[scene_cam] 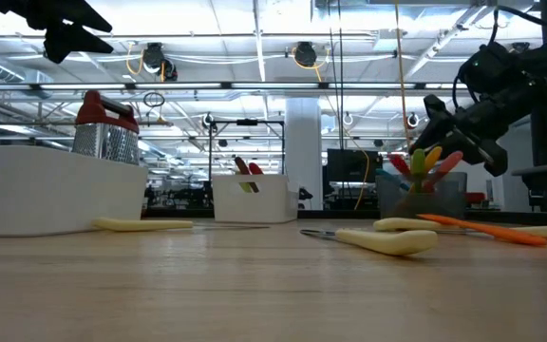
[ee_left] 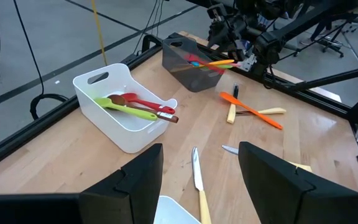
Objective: Pick & Place Kitchen Items
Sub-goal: Put the red spatula into the black bin, then put the orange spatula into the black bin
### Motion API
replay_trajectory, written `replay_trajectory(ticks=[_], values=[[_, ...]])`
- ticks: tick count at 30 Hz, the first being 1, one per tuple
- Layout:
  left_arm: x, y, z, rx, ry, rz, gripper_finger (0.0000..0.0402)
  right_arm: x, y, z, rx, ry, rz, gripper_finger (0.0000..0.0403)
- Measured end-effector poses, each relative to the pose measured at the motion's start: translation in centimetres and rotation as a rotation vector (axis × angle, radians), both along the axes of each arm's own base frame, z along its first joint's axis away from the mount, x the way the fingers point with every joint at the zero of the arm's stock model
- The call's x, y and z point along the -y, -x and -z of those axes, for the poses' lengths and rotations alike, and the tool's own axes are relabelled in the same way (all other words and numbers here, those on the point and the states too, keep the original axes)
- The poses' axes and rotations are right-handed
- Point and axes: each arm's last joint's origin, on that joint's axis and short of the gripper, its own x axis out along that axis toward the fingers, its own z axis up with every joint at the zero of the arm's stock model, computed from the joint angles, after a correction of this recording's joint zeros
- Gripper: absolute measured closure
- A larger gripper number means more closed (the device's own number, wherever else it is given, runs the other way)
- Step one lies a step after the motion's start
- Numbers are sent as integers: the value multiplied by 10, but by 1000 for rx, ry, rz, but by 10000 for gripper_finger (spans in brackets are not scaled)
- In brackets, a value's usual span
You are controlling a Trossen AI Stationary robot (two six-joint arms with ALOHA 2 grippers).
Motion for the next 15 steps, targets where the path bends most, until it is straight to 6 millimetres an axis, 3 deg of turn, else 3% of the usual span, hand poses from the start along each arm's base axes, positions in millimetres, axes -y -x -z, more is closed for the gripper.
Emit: replay_trajectory(ticks=[7,15], values=[[0,0,0,0,1,0,186,5,-3,-13,87,122,2,262],[0,0,0,1,2,-1,186,6,-13,-44,287,420,-46,268]])
